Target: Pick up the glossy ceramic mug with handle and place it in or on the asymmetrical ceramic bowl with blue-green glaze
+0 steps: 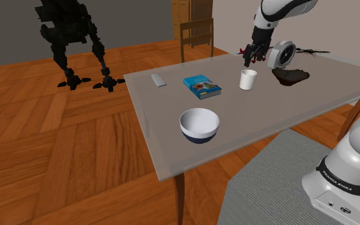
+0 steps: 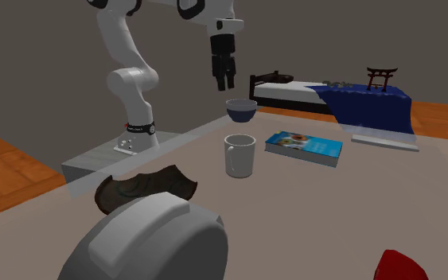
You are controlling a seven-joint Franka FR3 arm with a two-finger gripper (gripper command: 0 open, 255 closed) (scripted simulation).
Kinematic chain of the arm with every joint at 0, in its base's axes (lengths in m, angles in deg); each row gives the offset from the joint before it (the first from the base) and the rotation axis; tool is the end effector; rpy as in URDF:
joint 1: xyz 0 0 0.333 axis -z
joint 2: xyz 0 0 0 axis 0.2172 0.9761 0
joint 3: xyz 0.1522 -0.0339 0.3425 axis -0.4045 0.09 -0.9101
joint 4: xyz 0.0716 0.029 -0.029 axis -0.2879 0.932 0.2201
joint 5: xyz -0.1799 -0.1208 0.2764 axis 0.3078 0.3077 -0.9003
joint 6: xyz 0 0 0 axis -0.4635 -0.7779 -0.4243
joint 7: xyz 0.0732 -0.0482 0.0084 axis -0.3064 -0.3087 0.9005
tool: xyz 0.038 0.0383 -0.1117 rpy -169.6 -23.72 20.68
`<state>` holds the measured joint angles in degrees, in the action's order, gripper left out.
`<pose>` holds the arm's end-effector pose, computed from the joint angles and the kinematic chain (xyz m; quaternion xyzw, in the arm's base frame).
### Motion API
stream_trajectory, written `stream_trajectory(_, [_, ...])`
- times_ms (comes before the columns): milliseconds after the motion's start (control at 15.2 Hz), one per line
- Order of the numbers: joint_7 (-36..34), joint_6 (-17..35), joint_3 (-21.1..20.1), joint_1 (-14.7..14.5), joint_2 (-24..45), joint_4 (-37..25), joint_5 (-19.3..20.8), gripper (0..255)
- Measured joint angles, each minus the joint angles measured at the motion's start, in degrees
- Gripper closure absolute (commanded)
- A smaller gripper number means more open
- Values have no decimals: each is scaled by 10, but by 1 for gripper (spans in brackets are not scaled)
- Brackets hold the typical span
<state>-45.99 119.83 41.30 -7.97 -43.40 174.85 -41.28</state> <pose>0.3929 -0.1107 0.5497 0.9976 -0.0179 0.0596 0.0292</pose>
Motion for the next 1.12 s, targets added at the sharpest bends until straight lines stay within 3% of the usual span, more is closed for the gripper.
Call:
stream_trajectory(792, [113, 91, 55, 27, 244, -130, -54, 0])
stream_trajectory(1122, [130, 125, 57, 34, 288, -137, -69, 0])
